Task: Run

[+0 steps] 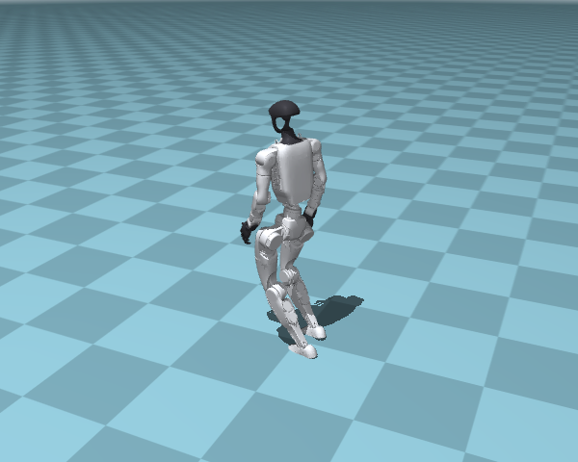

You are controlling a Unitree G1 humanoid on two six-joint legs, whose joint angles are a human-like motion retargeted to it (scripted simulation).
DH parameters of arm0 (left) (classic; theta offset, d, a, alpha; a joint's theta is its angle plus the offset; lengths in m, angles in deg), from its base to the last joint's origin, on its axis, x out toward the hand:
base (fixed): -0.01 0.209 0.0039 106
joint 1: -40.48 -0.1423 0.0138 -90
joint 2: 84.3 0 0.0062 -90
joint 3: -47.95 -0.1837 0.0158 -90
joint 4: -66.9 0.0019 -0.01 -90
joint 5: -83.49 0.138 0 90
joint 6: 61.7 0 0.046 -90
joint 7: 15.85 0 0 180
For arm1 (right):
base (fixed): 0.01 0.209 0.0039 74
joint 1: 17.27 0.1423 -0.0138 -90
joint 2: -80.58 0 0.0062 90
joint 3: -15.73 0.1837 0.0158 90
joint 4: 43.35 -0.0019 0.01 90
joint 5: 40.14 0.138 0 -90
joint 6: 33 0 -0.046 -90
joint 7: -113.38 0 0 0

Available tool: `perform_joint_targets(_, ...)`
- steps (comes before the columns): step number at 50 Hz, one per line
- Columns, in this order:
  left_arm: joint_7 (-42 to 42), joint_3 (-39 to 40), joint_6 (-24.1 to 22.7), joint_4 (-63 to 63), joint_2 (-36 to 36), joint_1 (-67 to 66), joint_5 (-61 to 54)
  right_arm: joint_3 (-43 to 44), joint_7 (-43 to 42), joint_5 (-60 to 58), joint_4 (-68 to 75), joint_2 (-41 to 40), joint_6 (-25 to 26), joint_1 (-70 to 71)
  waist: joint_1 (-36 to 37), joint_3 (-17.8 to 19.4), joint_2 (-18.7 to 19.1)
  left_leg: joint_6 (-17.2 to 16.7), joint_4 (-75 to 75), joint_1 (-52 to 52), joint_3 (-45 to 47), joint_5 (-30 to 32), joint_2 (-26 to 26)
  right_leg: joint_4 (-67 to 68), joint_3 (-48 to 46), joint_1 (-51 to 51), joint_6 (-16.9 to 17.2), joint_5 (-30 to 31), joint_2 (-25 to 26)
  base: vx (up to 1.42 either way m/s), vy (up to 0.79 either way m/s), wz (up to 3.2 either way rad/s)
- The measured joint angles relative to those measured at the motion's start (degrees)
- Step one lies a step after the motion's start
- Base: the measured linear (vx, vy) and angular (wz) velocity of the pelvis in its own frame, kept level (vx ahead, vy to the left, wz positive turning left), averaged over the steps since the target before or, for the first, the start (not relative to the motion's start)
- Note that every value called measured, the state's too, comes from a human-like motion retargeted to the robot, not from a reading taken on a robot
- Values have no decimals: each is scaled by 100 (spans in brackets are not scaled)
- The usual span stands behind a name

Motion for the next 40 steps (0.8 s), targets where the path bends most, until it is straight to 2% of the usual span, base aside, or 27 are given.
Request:
perform_joint_targets(2,-2,243,92,568,-23,-115,-68,-5,7,37,49,-70,-41,225,64,100,28,-12,1643,-659,127,-205,306,209,-120,76,-219,-436,97,3,-5,20)
perform_joint_targets(5,108,665,220,1225,-17,-284,-113,-9,-13,43,-295,-23,-93,725,221,312,405,8,4736,-2099,256,3,1363,563,-329,-6,-634,-968,710,1,-1,7)
perform_joint_targets(7,225,924,265,1275,-15,-539,-35,142,-73,92,-976,194,-125,995,434,232,728,78,5959,-3134,131,335,2007,602,-286,-312,-792,-980,1226,5,1,-29)
perform_joint_targets(8,284,1004,261,1169,5,-788,9,238,-90,153,-1418,297,-158,1005,535,176,773,125,6242,-3477,116,506,2152,602,-217,-397,-790,-887,1323,8,5,-34)
perform_joint_targets(10,429,1101,215,837,74,-1367,99,372,-54,318,-2331,455,-271,865,682,68,765,147,6309,-3818,145,847,2211,557,-54,-460,-626,-366,1338,11,9,-28)
perform_joint_targets(13,548,1166,118,153,107,-2215,141,415,-5,527,-3446,592,-397,417,738,-85,700,43,5518,-3642,244,1333,1905,1013,51,-754,-101,1567,1127,10,15,-28)
perform_joint_targets(15,367,1211,60,-378,71,-2650,164,423,-135,558,-3978,653,-510,149,645,-99,645,-68,4817,-3315,235,1595,1533,1838,96,-1132,93,2482,952,8,16,-26)
perform_joint_targets(17,0,1225,28,-873,89,-2840,268,500,-382,535,-4318,711,-584,-2,436,-24,590,-63,4105,-2853,129,1648,1182,3113,103,-1675,61,3074,785,6,15,-22)
perform_joint_targets(18,-177,1194,15,-1077,131,-2850,372,555,-518,502,-4435,731,-595,-54,317,11,591,-29,3781,-2622,54,1570,1073,3839,101,-2002,52,3305,792,4,14,-26)
perform_joint_targets(20,-500,1067,-9,-1402,271,-2683,606,715,-776,399,-4496,741,-604,-136,107,52,661,128,3325,-2230,-82,875,1002,5347,49,-2752,-27,3406,948,2,12,-36)
perform_joint_targets(23,-960,759,-36,-1818,545,-1788,953,1094,-1176,101,-4110,683,-539,-182,-137,249,829,611,3179,-1828,-53,-1156,1161,7192,-233,-3907,-111,3412,1331,-2,7,-35)
perform_joint_targets(24,-1084,644,-41,-1999,616,-1349,1062,1226,-1294,-35,-3871,659,-487,-172,-196,353,879,739,3216,-1752,7,-1592,1239,7562,-352,-4221,-136,3499,1423,0,0,0)
perform_joint_targets(25,-1196,530,-47,-2201,678,-882,1167,1353,-1401,-178,-3606,636,-430,-157,-249,462,925,843,3272,-1692,76,-1920,1319,7856,-469,-4506,-162,3587,1499,0,6,1)
perform_joint_targets(27,-1341,428,-132,-2864,649,-66,1174,1480,-1457,-284,-3073,574,-327,-208,-391,552,1015,905,3211,-1653,70,-1902,1408,7859,-515,-4771,-184,3563,1561,3,9,20)
perform_joint_targets(28,-1390,418,-187,-3280,621,265,1113,1506,-1422,-294,-2858,567,-291,-268,-494,547,1051,874,3064,-1620,46,-1712,1424,7642,-483,-4783,-183,3467,1557,7,10,29)
perform_joint_targets(30,-1401,473,-337,-4111,549,683,938,1471,-1266,-309,-2603,591,-242,-549,-726,428,1084,656,2727,-1573,-49,-918,1424,6909,-402,-4556,-193,3262,1506,11,7,23)
perform_joint_targets(33,-1045,553,-541,-5141,450,879,690,1388,-851,-414,-2522,651,-197,-1166,-976,158,1038,105,2701,-1759,-163,930,1441,5232,-365,-3779,-212,3081,1370,11,-2,18)
perform_joint_targets(35,-693,552,-642,-5685,397,863,518,1368,-577,-489,-2499,675,-185,-1563,-1024,6,1018,-67,3146,-2019,-191,1660,1532,4027,-432,-3205,-189,3001,1333,7,-7,25)
perform_joint_targets(37,-312,452,-717,-6083,353,737,336,1378,-357,-561,-2476,691,-167,-1871,-906,-90,1086,-25,4090,-2348,-224,1988,1798,2853,-553,-2595,-146,2939,1453,3,-10,18)
perform_joint_targets(40,195,332,-725,-6368,358,480,21,1419,-169,-622,-2407,729,-96,-1988,-506,-130,1226,392,6121,-2988,-373,2155,2487,1350,-606,-1595,-210,2775,1798,1,-19,-2)
